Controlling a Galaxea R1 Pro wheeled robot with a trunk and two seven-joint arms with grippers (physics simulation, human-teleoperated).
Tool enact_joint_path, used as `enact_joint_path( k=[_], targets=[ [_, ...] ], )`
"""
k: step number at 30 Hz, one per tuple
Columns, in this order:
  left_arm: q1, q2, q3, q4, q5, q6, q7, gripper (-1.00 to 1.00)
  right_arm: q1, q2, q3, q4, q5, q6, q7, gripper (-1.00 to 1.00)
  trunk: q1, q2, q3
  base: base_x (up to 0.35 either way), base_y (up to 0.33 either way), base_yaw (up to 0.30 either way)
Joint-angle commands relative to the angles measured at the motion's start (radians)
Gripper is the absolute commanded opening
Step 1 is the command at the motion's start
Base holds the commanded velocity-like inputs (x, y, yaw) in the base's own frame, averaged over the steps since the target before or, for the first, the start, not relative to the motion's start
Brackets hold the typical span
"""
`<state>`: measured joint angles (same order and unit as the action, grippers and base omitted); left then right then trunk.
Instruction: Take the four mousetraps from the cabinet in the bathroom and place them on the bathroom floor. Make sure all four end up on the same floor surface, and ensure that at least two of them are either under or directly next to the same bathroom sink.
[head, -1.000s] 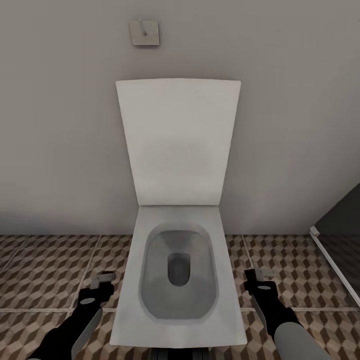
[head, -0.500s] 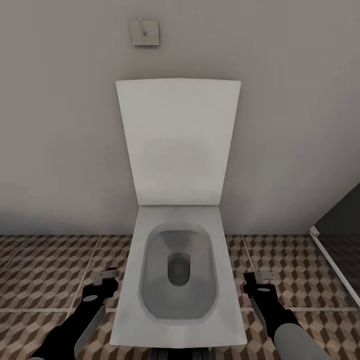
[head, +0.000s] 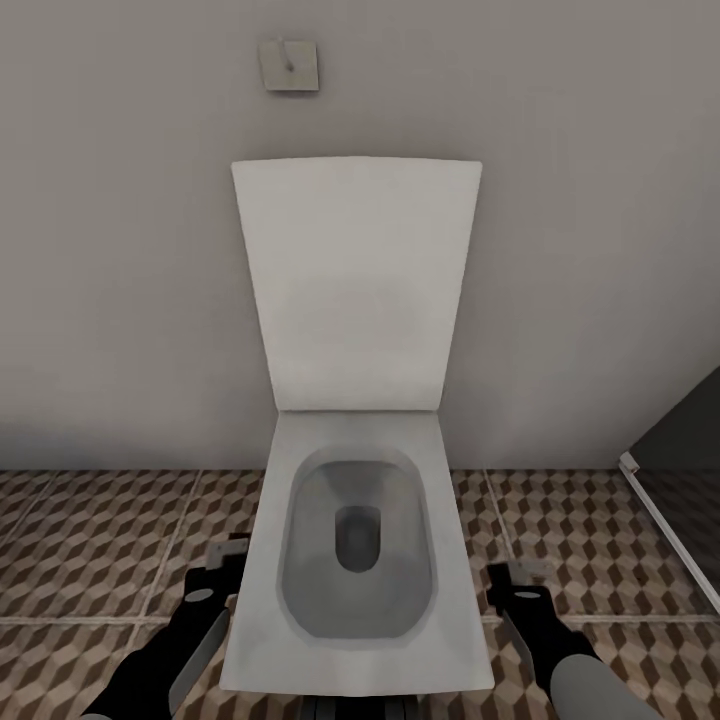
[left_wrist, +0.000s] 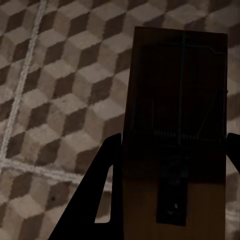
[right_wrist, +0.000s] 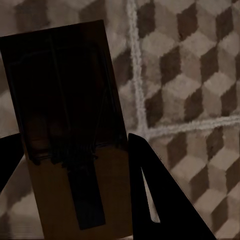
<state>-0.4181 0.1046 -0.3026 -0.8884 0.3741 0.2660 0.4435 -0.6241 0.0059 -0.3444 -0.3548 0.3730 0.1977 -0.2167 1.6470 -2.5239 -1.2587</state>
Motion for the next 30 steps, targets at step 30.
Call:
enact_joint_path(
  k=[30],
  targets=[
    [-0.001, 0.005, -0.001, 0.003, 0.008, 0.02, 0.013, -1.0, 0.0, -0.001, -0.001, 0.025, 0.004, -0.021, -0.001, -1.0, 0.009, -0.005, -0.082, 0.0, 0.0, 0.0]
  ],
)
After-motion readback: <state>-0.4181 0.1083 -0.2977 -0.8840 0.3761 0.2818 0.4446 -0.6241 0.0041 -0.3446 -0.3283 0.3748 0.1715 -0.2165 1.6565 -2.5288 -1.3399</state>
